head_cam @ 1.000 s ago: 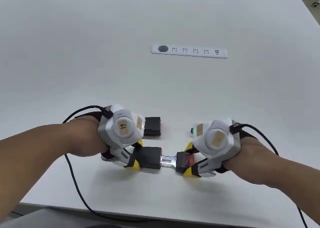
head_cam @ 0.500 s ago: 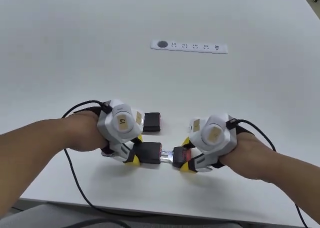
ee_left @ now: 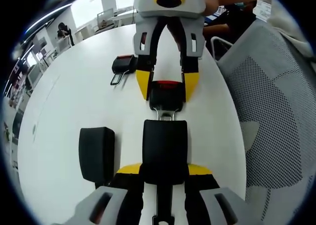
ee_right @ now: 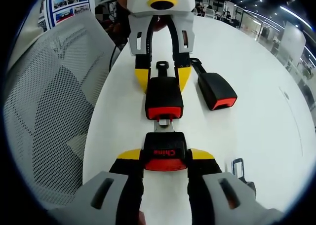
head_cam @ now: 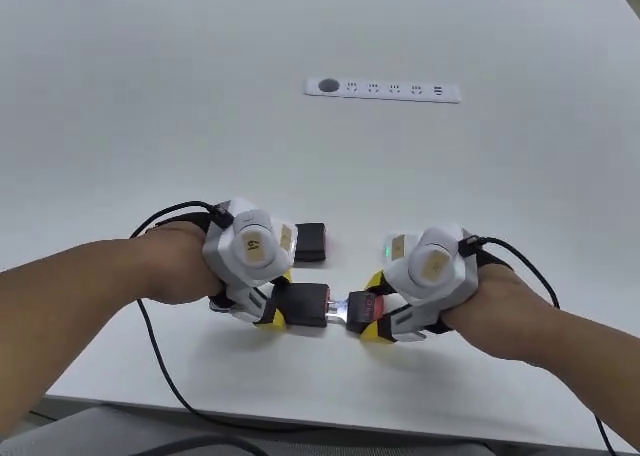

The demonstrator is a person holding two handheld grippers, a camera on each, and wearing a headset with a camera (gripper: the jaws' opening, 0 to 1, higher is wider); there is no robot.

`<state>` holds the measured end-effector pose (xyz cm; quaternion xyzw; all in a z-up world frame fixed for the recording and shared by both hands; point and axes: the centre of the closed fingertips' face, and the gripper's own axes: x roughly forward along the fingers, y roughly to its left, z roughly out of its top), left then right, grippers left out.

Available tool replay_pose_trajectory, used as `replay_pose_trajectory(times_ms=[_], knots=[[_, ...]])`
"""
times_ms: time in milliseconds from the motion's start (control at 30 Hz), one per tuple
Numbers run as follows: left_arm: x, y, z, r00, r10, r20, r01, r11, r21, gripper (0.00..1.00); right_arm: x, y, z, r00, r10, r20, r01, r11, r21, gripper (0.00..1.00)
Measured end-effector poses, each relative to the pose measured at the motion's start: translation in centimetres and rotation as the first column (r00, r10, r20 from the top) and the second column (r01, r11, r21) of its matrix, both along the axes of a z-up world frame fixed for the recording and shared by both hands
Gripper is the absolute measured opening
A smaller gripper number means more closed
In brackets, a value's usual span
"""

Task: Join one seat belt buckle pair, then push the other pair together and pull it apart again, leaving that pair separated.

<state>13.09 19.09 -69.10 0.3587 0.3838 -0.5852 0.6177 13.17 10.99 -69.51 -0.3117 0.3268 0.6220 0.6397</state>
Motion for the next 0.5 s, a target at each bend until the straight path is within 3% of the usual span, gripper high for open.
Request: replay_pose_trajectory(times_ms=[500], knots=[[-0.36,-0.25,0.46,1.0,0.01,0.003,-0.01,1.0,0.004,0.32,0.08,0.79,0.12,1.0,-0.001,0.014,0.001,1.0,-0.017,0.31]])
